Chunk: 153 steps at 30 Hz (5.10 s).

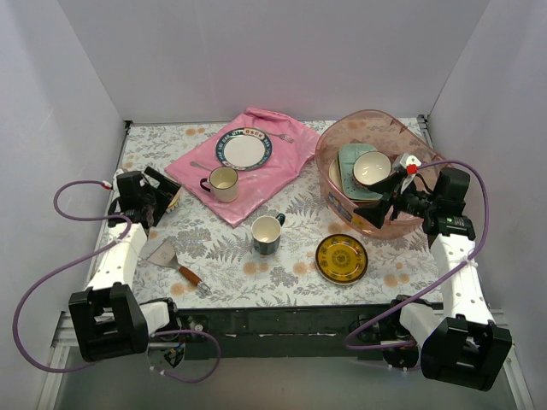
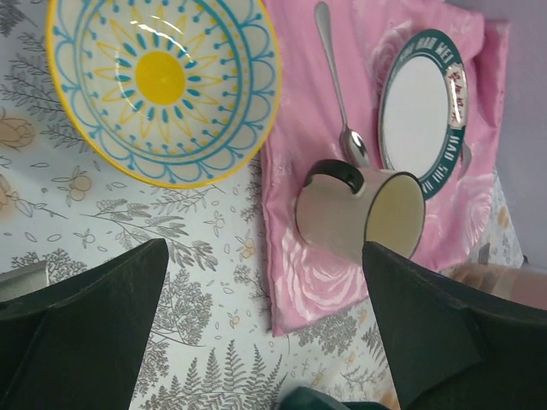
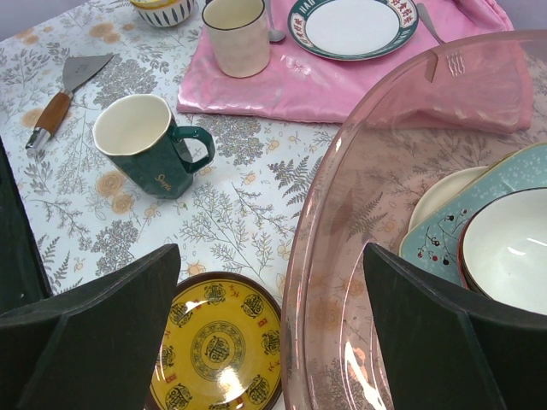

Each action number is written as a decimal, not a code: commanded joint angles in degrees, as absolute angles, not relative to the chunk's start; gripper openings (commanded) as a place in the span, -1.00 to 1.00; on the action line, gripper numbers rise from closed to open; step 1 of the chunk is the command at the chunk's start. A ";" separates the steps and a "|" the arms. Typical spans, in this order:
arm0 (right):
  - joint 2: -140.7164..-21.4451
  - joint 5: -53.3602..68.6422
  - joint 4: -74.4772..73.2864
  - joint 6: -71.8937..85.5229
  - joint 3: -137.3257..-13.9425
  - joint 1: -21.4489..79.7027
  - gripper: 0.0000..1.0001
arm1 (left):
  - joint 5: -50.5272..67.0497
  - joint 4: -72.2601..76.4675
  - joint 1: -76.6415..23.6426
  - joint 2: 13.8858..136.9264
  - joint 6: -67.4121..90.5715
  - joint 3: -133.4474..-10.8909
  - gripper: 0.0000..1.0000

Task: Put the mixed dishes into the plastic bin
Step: Pick up the bowl from the center of the board.

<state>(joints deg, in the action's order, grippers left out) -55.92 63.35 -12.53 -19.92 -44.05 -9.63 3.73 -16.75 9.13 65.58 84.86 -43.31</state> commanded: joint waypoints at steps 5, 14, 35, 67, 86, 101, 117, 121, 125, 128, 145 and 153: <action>-55.46 63.72 -12.04 -20.74 -45.35 -9.67 0.91 | -9.99 -25.29 9.93 70.92 88.59 -49.12 0.74; -55.63 63.37 -12.13 -20.74 -45.35 -9.67 0.90 | -18.19 -31.36 10.02 80.31 88.94 -54.75 0.65; -56.16 62.58 -12.04 -21.00 -45.26 -9.76 0.91 | -21.27 -32.34 10.11 86.49 86.92 -58.53 -0.03; -56.25 61.70 -12.13 -21.27 -45.26 -9.76 0.91 | -15.82 -32.17 11.16 84.81 85.78 -59.06 -0.16; -56.51 61.17 -12.13 -21.45 -45.26 -9.84 0.91 | -15.56 -31.03 11.16 83.94 84.64 -58.71 -0.96; -56.51 60.82 -12.30 -21.71 -45.35 -9.84 0.91 | -12.83 -29.79 11.87 79.98 82.36 -59.24 -1.00; -56.78 60.47 -12.39 -21.97 -45.35 -9.93 0.91 | -10.11 -29.18 12.48 71.64 81.21 -57.83 -1.00; -56.69 60.47 -12.39 -21.97 -45.26 -10.02 0.91 | -7.05 -29.27 12.48 68.12 80.86 -57.05 -1.00; -56.69 60.56 -12.39 -22.06 -45.26 -10.19 0.91 | -0.63 -27.95 12.57 63.47 79.46 -55.81 -1.00; -56.34 60.64 -12.48 -22.24 -45.18 -10.28 0.91 | 5.42 -27.34 12.48 60.13 79.02 -55.20 -1.00; -57.56 63.19 -26.00 -29.87 -54.39 -10.46 0.91 | 26.17 -24.61 12.31 48.26 81.03 -49.58 -1.00; -62.66 66.18 -38.58 -33.66 -66.07 -8.00 0.92 | 31.55 -20.66 9.94 45.97 85.25 -46.85 -1.00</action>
<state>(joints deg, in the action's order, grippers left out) -61.04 63.64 -31.11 -31.33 -60.45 -9.56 26.04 -25.67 11.18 48.56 82.32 -47.31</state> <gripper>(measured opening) 0.959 0.049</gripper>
